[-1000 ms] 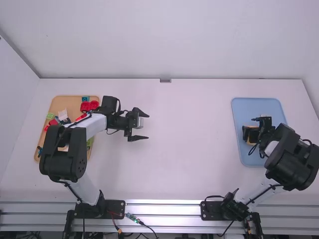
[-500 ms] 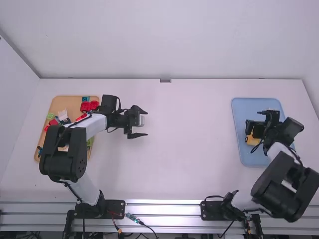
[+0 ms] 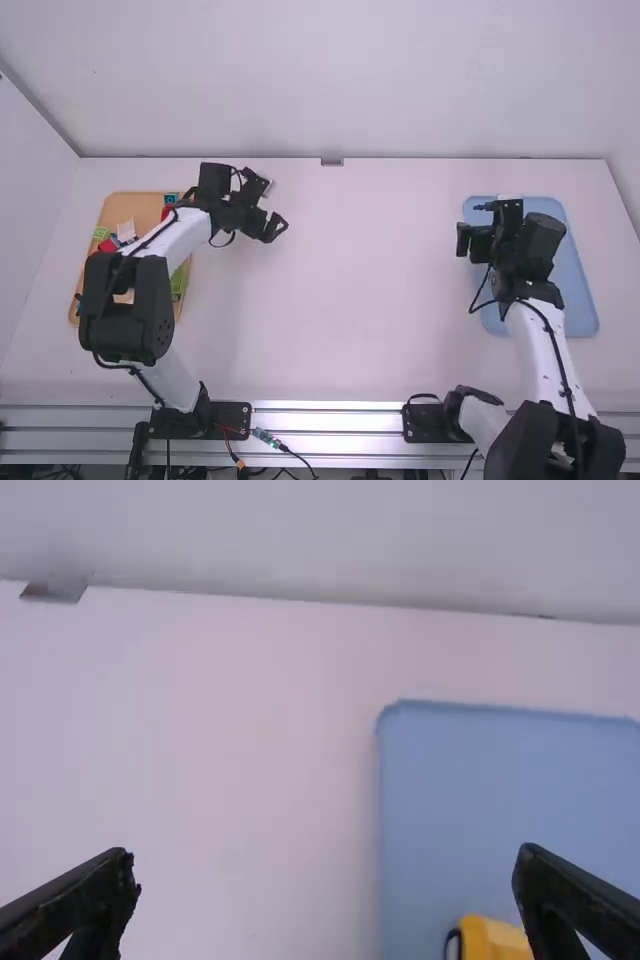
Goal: Assemble lego blocks to make yellow taxi
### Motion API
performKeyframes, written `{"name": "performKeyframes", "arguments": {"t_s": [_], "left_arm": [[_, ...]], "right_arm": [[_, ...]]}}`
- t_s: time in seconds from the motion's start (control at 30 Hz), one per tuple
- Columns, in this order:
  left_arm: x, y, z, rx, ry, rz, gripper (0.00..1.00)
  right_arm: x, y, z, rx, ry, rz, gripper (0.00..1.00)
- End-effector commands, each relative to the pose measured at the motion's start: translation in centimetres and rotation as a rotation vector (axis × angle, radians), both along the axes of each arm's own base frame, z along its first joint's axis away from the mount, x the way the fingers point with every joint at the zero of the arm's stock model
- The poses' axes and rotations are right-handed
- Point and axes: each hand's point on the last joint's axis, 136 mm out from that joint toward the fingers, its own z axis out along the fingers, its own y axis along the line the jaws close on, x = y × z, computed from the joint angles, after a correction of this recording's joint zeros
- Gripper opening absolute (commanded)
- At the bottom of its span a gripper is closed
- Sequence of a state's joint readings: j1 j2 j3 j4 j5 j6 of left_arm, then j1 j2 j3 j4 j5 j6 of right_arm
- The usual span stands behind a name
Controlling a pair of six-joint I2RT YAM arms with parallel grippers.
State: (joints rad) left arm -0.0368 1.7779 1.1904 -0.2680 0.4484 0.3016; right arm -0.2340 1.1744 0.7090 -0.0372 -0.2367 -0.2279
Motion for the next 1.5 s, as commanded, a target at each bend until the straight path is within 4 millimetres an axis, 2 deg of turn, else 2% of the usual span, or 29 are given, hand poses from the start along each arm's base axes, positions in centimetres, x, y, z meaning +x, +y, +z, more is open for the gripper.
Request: {"name": "performKeyframes", "arguments": {"t_s": [0.0,0.03,0.13,0.27,0.3,0.4,0.57,0.7,0.93,1.23,1.47], "left_arm": [[1.3,1.5,2.4,0.025,-0.002,0.140,0.99],[1.3,1.5,2.6,0.027,-0.002,0.140,0.99],[1.9,1.5,3.7,0.023,-0.029,0.141,0.99],[2.5,1.5,4.4,0.014,-0.112,0.142,0.99],[2.5,1.5,4.4,0.014,-0.112,0.142,0.99],[2.0,1.8,4.7,-0.016,-0.183,0.197,0.99],[0.0,2.4,5.3,-0.034,-0.264,0.245,0.99],[-1.3,4.8,4.4,-0.021,-0.213,0.341,0.95],[-3.7,6.2,3.2,0.006,-0.168,0.436,0.87],[-7.4,8.7,2.2,0.111,-0.189,0.543,0.72],[-10.9,9.1,0.8,0.125,-0.192,0.557,0.57]], "right_arm": [[0.6,0.6,2.2,-0.008,-0.017,-0.051,0.99],[0.6,0.9,2.2,-0.007,-0.008,-0.047,0.99],[0.8,3.8,2.1,-0.010,0.054,0.017,0.99],[0.7,7.0,1.2,-0.010,0.145,0.106,0.99],[0.7,7.0,1.2,-0.010,0.145,0.106,0.99],[1.3,9.4,0.0,-0.021,0.196,0.175,0.99],[1.9,11.3,-1.3,-0.023,0.216,0.220,0.99],[1.9,9.0,-0.9,-0.013,0.180,0.121,0.95],[1.5,4.7,0.0,0.021,0.102,-0.063,0.87],[-0.2,4.5,1.6,0.058,-0.054,-0.087,0.71],[-3.5,4.5,-0.4,0.058,-0.058,-0.086,0.56]]}}
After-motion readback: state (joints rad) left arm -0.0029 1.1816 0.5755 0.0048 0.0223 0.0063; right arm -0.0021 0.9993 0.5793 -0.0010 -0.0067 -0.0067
